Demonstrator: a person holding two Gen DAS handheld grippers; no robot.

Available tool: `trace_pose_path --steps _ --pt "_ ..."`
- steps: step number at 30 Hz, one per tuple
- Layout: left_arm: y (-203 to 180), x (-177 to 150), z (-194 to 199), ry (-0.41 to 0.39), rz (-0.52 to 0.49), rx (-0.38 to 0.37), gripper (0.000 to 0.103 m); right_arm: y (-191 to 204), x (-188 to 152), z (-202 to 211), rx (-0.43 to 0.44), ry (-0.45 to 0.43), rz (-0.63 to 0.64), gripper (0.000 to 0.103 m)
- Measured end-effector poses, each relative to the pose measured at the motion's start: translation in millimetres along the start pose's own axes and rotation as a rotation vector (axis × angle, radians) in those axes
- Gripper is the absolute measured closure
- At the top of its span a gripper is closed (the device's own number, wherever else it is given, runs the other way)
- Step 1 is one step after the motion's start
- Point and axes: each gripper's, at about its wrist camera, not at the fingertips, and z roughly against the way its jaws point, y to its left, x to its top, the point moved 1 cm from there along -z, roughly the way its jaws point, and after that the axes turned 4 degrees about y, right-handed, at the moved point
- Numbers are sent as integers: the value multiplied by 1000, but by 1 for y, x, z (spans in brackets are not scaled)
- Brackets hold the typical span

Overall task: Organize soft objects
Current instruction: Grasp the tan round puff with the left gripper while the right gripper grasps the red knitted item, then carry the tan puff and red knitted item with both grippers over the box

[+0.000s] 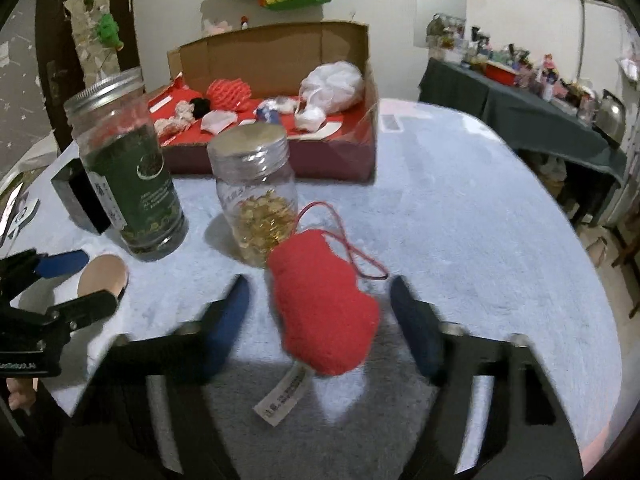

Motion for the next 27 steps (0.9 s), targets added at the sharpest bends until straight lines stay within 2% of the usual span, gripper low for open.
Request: trace_pose_path --steps 1,3,5,8,12,17,27 --pt "-1 0 1 1 -10 -13 49 0 -1 -2 6 9 -6 57" --pt "-2 0 2 3 -19 -22 53 -1 -3 0 14 -8 -13 60" --pt "0 0 4 3 -19 -37 68 -1 -5 4 39 -17 -24 61" --pt "4 4 6 13 -8 -73 73 4 -10 13 93 -33 -51 61" --pt "6 11 10 5 -26 -90 78 16 -16 27 175 -52 -88 61" --pt "4 15 17 -3 -55 -141 79 38 -16 34 238 -70 -86 61" --pt "3 21 18 -7 -83 -176 79 57 -8 24 260 -57 -75 61"
